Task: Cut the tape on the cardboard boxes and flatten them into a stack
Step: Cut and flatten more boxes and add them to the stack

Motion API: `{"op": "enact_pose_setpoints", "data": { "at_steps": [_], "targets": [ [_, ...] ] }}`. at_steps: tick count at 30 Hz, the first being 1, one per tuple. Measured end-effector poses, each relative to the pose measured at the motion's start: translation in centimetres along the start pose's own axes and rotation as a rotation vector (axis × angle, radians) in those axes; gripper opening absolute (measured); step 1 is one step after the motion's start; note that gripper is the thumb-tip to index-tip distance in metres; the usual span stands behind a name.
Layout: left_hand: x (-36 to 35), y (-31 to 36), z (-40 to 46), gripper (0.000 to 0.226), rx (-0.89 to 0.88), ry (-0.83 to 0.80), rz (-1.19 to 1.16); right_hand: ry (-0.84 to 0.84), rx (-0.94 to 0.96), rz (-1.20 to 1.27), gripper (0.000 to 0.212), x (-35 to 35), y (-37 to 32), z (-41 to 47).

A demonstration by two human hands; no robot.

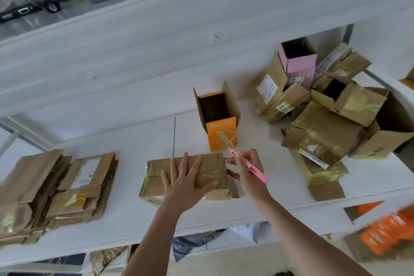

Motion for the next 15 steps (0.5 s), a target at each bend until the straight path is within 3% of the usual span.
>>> {"op": "enact_pose_setpoints", "data": {
  "at_steps": [6,9,15],
  "targets": [
    [0.5,-0.2,0.3,0.104,0.023,-0.071,-0.004,0.096,-0.143,0.254,0.006,1.7,-0.2,-0.8],
    [0.7,-0.3,0.4,0.11,0.011,-0.117,-0.054,0.107,-0.195,0.34,0.01,2.1,-0.2,-1.5],
    [0.6,-0.4,0.4,0.11,0.011,-0.09,-0.12,0.06,-0.23,0.308,0.016,1.9,0.9,-2.6]
  ]
}}
Point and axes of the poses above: each hand's wrist, its own z-axis towards the middle knuckle, its own x-axis out of the back of the hand, y = z × x, the point moved 3 cm from there along z, towards the middle knuckle, and after that the axes turned 1 degree about -z, right-handed, at the moved point
